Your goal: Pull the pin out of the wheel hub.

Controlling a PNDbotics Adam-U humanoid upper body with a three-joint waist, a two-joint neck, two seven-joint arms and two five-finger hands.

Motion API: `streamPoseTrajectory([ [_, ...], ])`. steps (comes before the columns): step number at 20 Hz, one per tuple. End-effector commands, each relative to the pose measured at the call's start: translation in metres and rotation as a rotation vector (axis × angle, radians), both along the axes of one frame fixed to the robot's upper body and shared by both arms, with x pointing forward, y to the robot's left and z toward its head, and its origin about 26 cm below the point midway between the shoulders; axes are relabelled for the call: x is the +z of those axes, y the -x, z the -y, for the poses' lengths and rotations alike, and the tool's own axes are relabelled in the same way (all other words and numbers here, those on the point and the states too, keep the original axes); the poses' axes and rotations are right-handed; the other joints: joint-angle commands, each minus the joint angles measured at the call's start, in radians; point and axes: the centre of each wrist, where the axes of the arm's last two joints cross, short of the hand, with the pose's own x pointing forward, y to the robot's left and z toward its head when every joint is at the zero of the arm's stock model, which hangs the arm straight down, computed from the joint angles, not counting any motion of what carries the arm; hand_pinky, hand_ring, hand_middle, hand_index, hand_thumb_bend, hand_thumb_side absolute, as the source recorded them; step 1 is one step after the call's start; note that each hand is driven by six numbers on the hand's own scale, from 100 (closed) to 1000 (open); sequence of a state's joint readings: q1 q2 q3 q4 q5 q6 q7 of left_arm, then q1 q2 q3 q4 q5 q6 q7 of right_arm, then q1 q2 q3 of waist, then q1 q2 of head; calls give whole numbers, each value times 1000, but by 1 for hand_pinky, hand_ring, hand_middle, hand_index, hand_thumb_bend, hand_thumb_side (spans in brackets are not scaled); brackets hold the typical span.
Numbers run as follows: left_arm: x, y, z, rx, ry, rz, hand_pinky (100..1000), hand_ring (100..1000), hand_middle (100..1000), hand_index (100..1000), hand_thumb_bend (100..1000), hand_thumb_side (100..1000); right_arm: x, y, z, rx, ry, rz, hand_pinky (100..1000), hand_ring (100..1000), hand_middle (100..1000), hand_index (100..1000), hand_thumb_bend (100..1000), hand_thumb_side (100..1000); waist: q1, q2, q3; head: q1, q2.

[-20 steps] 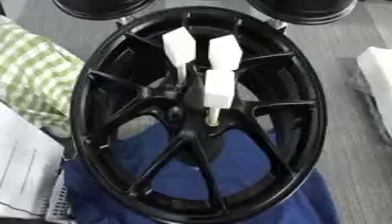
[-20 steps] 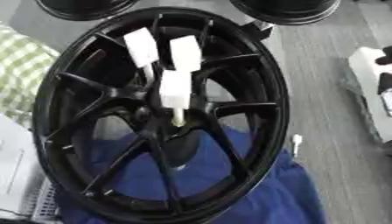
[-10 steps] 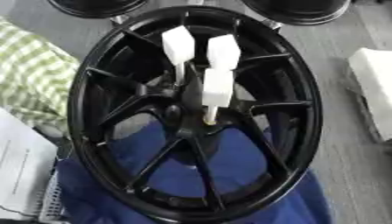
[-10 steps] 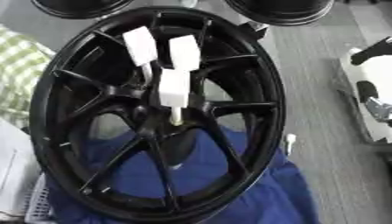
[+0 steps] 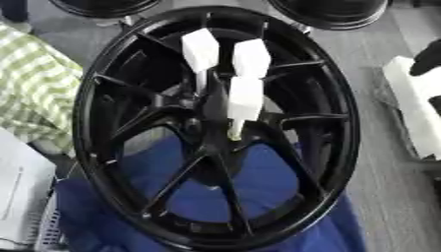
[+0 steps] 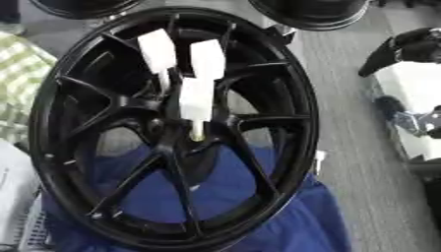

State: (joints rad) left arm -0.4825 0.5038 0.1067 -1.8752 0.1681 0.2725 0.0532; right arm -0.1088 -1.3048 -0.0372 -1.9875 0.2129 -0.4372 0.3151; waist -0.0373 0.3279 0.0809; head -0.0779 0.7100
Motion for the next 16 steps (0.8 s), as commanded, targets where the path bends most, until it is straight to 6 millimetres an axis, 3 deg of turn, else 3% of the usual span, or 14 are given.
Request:
streamPoseTrajectory([
  [1,8,5,-2,8,5,31,789,625,523,743,126,663,22,1,-3,28,185,15,887,805,719,792,100,432,3,-13,4,-11,-8],
  [8,6,5,0,-3,20,21,793,626,523,744,129,665,40,-7,3,60,175,-1,891,795,705,786,100,306,1,-17,18,-20,-1],
  [16,6,3,7,-25,31,8,795,626,522,740,129,669,51,-15,-10,38,27,-38,913,798,703,791,100,325,-6,-22,46,-54,-3],
])
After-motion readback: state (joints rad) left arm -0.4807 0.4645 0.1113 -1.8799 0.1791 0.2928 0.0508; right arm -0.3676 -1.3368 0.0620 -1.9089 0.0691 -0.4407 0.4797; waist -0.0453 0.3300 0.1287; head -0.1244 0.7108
